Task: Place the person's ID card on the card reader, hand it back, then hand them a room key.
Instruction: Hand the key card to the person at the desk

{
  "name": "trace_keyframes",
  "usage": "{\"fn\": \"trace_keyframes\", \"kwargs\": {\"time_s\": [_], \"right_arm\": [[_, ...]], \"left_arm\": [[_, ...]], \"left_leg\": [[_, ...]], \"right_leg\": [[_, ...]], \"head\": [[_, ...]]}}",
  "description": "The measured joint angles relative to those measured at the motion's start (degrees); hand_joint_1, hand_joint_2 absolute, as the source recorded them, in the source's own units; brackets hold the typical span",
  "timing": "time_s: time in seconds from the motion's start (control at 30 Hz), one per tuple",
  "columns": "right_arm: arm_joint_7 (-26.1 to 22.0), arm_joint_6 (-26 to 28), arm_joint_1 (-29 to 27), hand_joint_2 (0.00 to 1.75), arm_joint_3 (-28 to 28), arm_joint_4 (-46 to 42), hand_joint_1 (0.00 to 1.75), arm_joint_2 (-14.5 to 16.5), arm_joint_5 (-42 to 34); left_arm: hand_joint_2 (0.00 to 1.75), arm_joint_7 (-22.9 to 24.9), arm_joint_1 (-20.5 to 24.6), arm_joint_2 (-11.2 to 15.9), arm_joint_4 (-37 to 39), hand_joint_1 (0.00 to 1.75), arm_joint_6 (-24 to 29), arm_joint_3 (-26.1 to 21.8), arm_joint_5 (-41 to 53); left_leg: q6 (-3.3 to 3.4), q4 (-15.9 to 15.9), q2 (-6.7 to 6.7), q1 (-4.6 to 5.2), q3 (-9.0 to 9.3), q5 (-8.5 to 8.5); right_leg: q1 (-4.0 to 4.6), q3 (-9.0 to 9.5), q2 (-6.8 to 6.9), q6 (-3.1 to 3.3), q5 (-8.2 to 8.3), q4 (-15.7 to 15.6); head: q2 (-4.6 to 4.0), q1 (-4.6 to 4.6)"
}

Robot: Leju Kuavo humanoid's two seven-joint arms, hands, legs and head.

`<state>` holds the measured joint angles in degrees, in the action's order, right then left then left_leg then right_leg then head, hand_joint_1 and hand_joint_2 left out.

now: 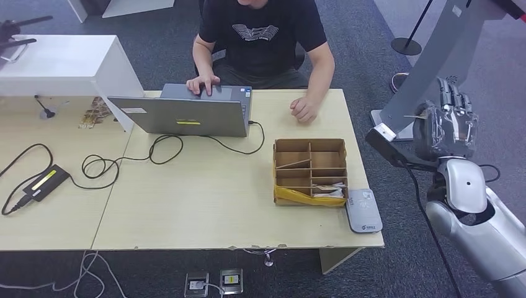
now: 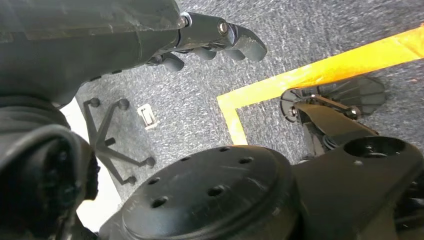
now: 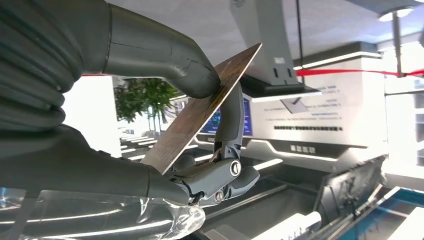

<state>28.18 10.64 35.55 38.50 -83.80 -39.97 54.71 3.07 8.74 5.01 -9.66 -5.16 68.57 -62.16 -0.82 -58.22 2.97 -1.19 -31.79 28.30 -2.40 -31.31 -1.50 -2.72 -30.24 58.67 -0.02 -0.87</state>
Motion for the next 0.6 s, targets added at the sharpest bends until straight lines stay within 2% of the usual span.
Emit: {"fn": "trace_keyframes", "kwargs": {"time_s": [0.33,0.6], "right_arm": [[-3.8,2.7,3.7,1.75,3.0,3.6,1.75,9.3,0.9],[-5.3,2.9,4.9,1.75,4.6,8.2,1.75,12.9,0.1]], "left_arm": [[0.00,0.0,1.0,-0.4,0.0,0.00,0.0,0.0,0.6],[0.00,0.3,1.2,-0.5,0.0,0.00,0.0,0.4,1.3]], "left_leg": [[-0.01,0.0,0.09,-0.04,-0.03,-0.01],[-0.01,0.0,0.09,-0.03,-0.04,-0.01]], "right_leg": [[0.04,-0.01,0.08,0.01,-0.01,0.0],[0.03,-0.03,0.08,0.01,-0.01,0.0]], "head": [[0.00,0.00],[0.00,-0.01]]}}
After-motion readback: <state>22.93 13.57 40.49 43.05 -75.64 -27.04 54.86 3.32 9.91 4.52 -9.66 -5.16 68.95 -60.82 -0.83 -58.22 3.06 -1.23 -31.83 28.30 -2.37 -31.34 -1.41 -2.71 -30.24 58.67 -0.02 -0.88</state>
